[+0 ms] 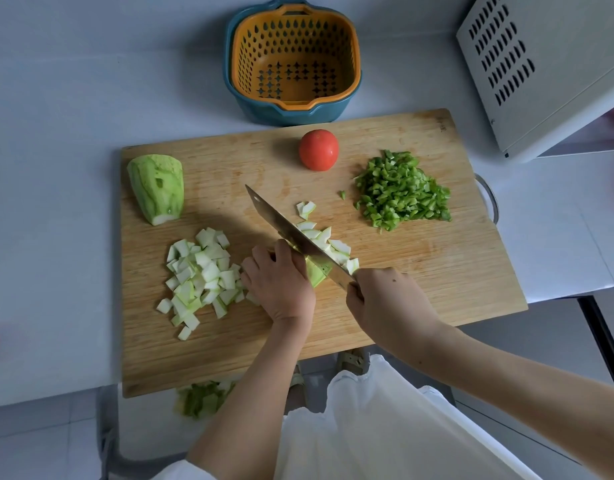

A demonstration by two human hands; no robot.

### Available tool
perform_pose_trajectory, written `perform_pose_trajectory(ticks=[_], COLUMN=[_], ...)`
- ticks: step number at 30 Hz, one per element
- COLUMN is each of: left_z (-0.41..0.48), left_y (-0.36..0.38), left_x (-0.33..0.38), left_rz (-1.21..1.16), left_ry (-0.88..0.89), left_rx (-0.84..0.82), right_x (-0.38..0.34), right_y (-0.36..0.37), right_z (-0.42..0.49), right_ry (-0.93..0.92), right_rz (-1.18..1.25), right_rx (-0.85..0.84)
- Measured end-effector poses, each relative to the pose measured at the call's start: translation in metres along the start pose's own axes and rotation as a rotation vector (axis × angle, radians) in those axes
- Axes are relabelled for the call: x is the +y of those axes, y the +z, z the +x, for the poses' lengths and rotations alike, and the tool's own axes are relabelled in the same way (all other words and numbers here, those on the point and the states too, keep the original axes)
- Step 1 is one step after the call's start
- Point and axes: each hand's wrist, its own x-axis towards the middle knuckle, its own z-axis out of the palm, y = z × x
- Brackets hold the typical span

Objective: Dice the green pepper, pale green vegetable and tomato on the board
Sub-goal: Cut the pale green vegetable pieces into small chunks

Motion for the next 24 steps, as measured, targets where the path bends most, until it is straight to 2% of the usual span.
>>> perform_pose_trajectory(ticks=[10,20,24], left_z=[0.0,0.0,0.0], left_y=[0.0,0.0,-0.001], left_x=[0.001,0.001,0.003], left_rz=[-0.015,-0.027,-0.024], left_ry=[-0.013,-0.007,-0.015], left_rx=[0.048,0.026,0.056], right_x=[-0.001,-0.006,-0.006], right_y=[0.02,0.01,0.025], right_z=[0.027,0.006,0.029], right_ry=[0.006,0.001,0.015], right_rz=[0.118,0.017,0.099], right_rx=[0.021,0.013,0.001])
